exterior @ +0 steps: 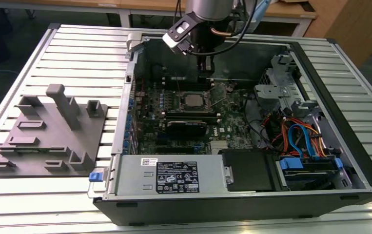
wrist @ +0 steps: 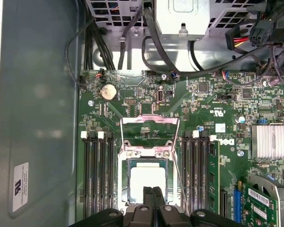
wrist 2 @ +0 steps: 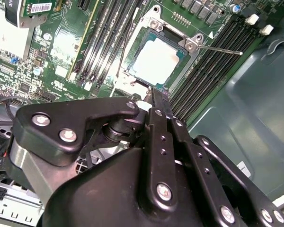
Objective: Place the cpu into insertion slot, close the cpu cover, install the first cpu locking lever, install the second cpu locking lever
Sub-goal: 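Close the cpu cover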
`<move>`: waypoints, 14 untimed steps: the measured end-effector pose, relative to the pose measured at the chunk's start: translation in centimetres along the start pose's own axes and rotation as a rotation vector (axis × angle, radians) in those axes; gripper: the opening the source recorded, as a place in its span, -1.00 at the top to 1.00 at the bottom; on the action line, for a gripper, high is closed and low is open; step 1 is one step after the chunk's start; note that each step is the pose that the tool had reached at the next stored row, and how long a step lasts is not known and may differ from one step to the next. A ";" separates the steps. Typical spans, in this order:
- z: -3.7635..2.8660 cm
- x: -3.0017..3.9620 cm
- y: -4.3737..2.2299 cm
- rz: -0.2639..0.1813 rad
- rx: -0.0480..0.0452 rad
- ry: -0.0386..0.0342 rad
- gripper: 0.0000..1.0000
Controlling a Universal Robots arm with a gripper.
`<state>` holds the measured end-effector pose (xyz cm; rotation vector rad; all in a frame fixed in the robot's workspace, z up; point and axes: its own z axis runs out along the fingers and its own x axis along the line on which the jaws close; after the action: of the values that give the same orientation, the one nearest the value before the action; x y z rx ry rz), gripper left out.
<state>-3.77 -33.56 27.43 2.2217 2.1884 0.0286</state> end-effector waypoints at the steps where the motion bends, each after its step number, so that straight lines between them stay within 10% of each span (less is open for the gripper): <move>1: 0.00 0.00 0.05 0.000 0.0044 -0.0001 0.80; 14: 0.01 0.01 0.53 0.000 0.0098 -0.0013 0.80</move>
<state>-3.24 -33.56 27.44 2.2263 2.1925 0.0164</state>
